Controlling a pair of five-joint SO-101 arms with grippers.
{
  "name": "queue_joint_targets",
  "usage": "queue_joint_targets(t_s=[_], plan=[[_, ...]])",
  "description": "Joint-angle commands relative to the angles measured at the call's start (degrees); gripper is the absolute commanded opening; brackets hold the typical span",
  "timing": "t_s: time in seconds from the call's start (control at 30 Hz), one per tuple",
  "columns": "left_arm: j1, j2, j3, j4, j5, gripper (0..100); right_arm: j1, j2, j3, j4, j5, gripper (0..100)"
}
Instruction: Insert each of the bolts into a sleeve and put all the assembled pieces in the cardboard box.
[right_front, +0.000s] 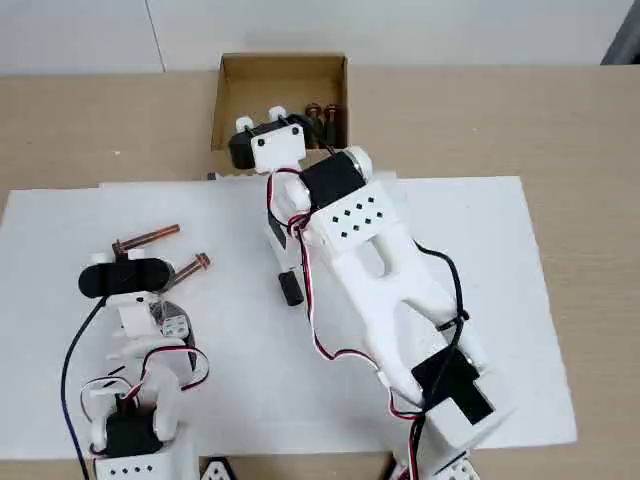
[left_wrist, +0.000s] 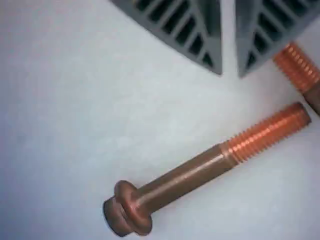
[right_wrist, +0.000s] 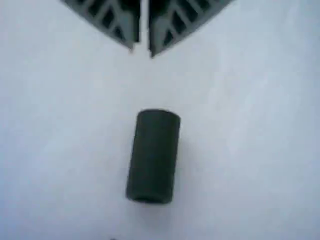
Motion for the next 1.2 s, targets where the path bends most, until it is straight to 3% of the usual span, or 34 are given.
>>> queue_joint_targets(t_s=[0.0,0.37,0.6,1.17], plan=[[-0.09,-0.70,-0.40,-1.23,-0.18,1,-0.40,1.27,0.09,-0.04,-0.97,0.9],[-0.09,-0.70,-0.40,-1.23,-0.18,1,-3.12,9.71,0.00,-3.74,-0.62,1.3],[-0.09,-0.70,-0.40,-1.23,-0.18,1,-3.12,13.49,0.00,-7.08,-0.53,16.2],[-0.09,-0.70,-0.40,-1.23,-0.18,1,-5.67,21.14,-0.18,-10.95,-0.62,13.3]])
